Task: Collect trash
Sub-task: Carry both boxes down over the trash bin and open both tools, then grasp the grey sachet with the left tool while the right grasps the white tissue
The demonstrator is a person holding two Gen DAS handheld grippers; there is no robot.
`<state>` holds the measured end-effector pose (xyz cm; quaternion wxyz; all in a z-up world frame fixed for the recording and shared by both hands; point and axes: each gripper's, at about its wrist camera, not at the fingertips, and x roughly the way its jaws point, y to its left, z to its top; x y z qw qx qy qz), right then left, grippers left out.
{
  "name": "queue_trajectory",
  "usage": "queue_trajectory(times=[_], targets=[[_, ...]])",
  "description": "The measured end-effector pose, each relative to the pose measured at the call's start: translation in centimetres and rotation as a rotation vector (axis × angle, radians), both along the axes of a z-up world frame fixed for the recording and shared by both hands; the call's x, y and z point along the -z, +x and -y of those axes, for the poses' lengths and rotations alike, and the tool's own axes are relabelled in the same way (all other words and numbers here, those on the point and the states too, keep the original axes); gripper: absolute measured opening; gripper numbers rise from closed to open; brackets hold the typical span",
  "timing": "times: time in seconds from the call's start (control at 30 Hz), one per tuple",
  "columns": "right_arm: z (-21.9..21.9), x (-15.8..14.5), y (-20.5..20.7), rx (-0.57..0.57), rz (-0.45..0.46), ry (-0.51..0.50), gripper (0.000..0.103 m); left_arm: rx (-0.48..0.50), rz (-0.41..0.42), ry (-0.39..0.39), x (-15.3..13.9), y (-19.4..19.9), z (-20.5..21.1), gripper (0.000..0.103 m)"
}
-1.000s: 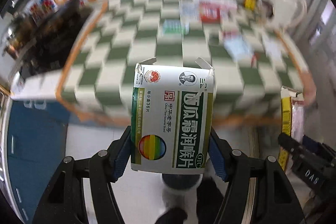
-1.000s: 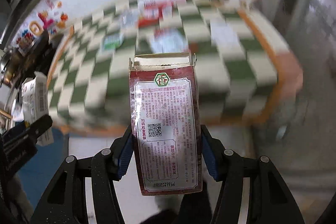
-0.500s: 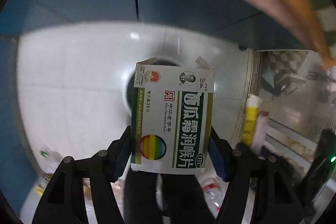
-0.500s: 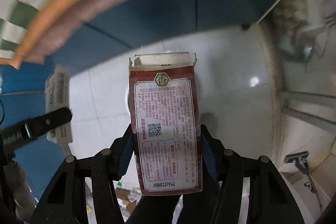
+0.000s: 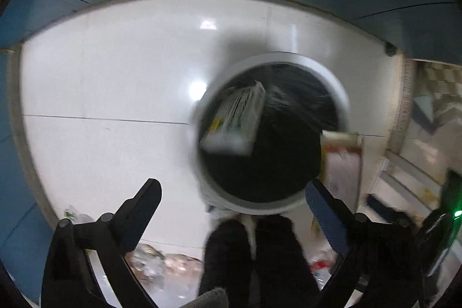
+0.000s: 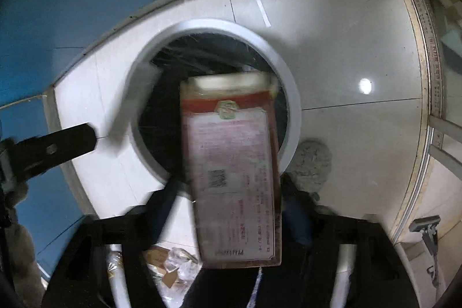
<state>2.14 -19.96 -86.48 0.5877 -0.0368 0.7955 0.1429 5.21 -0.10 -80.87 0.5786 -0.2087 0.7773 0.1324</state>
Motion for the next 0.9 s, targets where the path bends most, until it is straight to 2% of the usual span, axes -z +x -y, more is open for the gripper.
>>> queue_trajectory(times=[0.03,0.17,0.4,0.47,0.73,0.9], targets=[[-0.1,0.2,0.0,-0.005,0.011,-0.008,0.103,0.012,0.003,0.032,-0.3,-0.3,0.0,0.102],[-0.1,-0.2,0.5,-0.031,0.055,-0.054,0.103,0.051,0.012,0.140,-1.9,-2.1,-0.8,0.102],[0.4,-3.9,0.4,-0.028,0.109,-0.091,0.103,0.044,0.020,0.187,-5.8,-4.0,0.5,0.102],[0.4,-5.1,0.4,-0.031,0.121,-0.097,0.103,0.044,0.029,0.189,-7.6,-4.7,0.6,0.102],[1.1,-14.4,-0.9,-0.045,0.150,-0.093,0.103,0.038,0.074,0.185,-15.3,-6.4,1.2,0.102],[1.8,-22.1,-1.8,-0.050,0.188,-0.085,0.103,0.044,0.101,0.168,-20.7,-7.4,2.0,0.102]])
